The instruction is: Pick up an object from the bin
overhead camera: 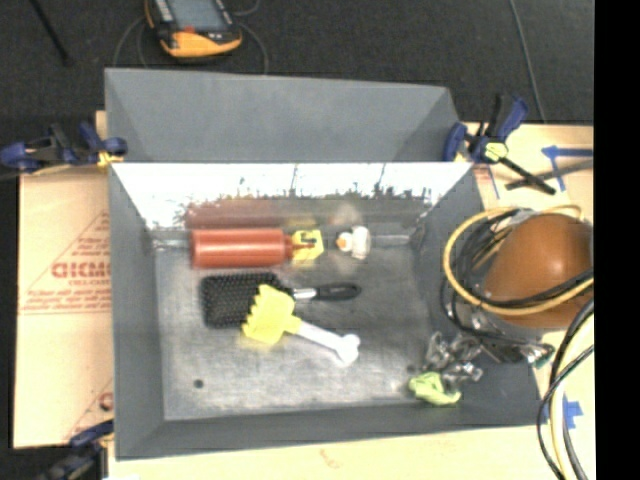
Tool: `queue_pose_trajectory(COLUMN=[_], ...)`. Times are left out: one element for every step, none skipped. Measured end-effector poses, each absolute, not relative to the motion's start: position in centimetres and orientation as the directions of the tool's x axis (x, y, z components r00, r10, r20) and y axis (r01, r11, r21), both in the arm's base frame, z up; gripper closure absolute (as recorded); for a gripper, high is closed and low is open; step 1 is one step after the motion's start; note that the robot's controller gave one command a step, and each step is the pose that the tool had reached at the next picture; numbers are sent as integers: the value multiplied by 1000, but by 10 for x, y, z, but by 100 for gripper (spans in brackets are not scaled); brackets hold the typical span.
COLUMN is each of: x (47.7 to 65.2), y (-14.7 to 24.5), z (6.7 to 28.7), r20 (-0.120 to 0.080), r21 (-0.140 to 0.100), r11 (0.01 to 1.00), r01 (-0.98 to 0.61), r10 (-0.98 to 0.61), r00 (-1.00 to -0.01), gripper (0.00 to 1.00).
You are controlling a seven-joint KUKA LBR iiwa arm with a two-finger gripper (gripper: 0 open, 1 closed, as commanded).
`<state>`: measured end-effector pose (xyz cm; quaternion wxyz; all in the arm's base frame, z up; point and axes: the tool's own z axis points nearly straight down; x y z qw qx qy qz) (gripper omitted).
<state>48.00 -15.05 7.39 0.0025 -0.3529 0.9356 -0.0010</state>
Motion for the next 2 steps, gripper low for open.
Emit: queue_pose_trajectory(x=[480,481], y=[-150,-149], z=[74,136], r20=[-4,1], r21=[-4,3], r11=[750,757], r01=[-661,-653], r10=[-661,-653], r00=[-750,-757], gripper=[100,100])
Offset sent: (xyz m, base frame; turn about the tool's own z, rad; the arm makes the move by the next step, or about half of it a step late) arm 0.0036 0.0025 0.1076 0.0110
